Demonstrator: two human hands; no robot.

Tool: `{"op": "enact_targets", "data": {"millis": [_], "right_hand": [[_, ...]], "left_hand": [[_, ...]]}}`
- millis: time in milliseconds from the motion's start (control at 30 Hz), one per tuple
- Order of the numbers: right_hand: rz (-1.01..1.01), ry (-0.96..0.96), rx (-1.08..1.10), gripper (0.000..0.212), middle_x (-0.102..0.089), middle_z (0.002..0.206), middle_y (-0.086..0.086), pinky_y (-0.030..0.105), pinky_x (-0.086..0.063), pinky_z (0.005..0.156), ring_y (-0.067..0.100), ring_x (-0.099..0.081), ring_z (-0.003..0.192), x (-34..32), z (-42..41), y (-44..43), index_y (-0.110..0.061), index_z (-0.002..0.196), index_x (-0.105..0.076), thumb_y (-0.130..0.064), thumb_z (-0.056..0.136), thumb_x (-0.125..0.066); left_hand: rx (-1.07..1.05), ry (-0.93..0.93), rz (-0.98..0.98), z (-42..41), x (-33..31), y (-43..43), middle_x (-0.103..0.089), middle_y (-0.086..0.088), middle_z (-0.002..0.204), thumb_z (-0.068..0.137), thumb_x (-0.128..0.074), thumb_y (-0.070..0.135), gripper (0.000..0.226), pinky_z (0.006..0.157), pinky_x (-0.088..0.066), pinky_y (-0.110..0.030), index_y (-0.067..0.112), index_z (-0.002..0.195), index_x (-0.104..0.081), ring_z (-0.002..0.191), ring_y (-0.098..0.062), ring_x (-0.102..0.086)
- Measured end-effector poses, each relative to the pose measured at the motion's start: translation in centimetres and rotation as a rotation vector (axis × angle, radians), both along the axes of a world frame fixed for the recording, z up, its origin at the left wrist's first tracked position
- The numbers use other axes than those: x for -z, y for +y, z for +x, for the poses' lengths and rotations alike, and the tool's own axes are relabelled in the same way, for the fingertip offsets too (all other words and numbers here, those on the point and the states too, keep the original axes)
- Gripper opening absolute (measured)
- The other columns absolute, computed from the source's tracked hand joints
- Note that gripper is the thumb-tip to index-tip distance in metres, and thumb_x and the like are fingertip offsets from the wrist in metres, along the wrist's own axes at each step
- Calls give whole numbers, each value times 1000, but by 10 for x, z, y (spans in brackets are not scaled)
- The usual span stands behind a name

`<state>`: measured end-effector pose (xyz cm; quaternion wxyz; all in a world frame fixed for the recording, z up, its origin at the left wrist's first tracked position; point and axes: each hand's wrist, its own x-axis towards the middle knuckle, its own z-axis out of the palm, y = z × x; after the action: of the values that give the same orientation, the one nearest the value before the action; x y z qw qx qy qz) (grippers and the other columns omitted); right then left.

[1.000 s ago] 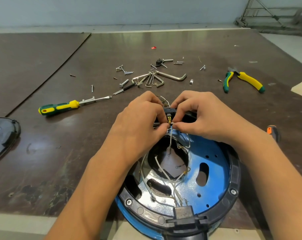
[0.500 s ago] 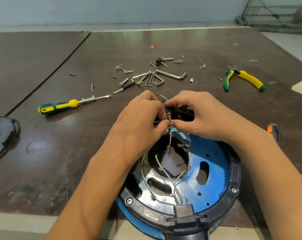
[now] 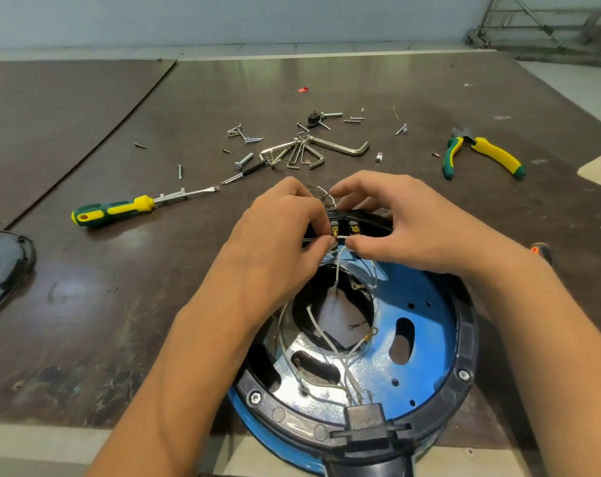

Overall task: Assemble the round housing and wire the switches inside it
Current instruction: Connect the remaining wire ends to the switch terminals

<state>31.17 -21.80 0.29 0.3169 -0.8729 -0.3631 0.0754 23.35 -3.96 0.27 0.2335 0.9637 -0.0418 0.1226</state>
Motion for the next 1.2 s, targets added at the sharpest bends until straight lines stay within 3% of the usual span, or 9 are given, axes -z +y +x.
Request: {"op": "enact_targets", "data": {"millis": [133, 200, 300, 467, 667, 800, 933, 1200], "right_hand": [[0, 29, 8, 50, -64, 119, -14, 35, -50, 103, 6, -61, 114, -4, -1, -7, -35, 121, -52, -12, 80, -69], [-29, -18, 38, 47, -64, 117, -13, 25, -51, 96, 1, -61, 107, -3, 0, -5, -37, 118, -53, -11, 81, -68], [-73, -78, 74, 40, -63, 112, -14, 6, -40, 78, -1, -58, 96, 0, 1, -1, -38, 113, -57, -14, 84, -71], [-79, -91, 106, 36, -64, 104, -17, -1, -35, 72, -3, -57, 92, 2, 3, -2, -36, 114, -64, -14, 87, -73], [-68, -63, 104, 36, -64, 107, -16, 3, -34, 75, 0, -58, 96, 2, 2, -2, -35, 114, -65, -9, 90, -69], [-72, -74, 103, 41, -66, 111, -8, 14, -42, 82, 8, -61, 101, 4, 0, 2, -31, 114, -64, 0, 88, -61], [-60, -91, 111, 34, -66, 110, -11, 4, -38, 77, 5, -60, 99, 5, 1, 2, -31, 114, -64, -7, 90, -66], [-58, -66, 105, 35, -64, 104, -16, 4, -35, 75, 1, -60, 95, 4, 2, 0, -37, 111, -63, -13, 88, -73]], "left_hand": [[-3, 2, -14, -1, 0, 0, -53, 11, 106, 86, -72, 32, 6, 80, -50, -32, 28, 87, -68, 92, -8, -55], [4, 0, -23, -1, 0, -1, -53, 9, 107, 86, -72, 31, 10, 81, -51, -39, 27, 92, -66, 93, -11, -55], [45, -14, -34, -1, -1, -1, -51, 10, 109, 86, -72, 23, 14, 80, -52, -43, 28, 96, -63, 97, -11, -53], [94, 10, 9, -1, 1, 0, -49, 10, 115, 88, -70, 18, 20, 82, -51, -43, 34, 99, -67, 106, -12, -49], [113, 17, 4, 2, 3, 0, -49, 10, 116, 89, -68, 13, 27, 83, -50, -46, 36, 102, -71, 107, -15, -50], [112, 30, 29, 2, 3, 0, -50, 8, 119, 90, -66, 12, 30, 85, -49, -47, 37, 106, -72, 110, -17, -49], [102, 33, 31, 2, 2, -1, -49, 8, 119, 91, -65, 11, 30, 85, -49, -48, 37, 105, -71, 111, -17, -47], [90, 50, 27, 2, 1, -2, -48, 11, 117, 91, -64, 10, 31, 84, -50, -47, 39, 101, -67, 110, -14, -45]]}}
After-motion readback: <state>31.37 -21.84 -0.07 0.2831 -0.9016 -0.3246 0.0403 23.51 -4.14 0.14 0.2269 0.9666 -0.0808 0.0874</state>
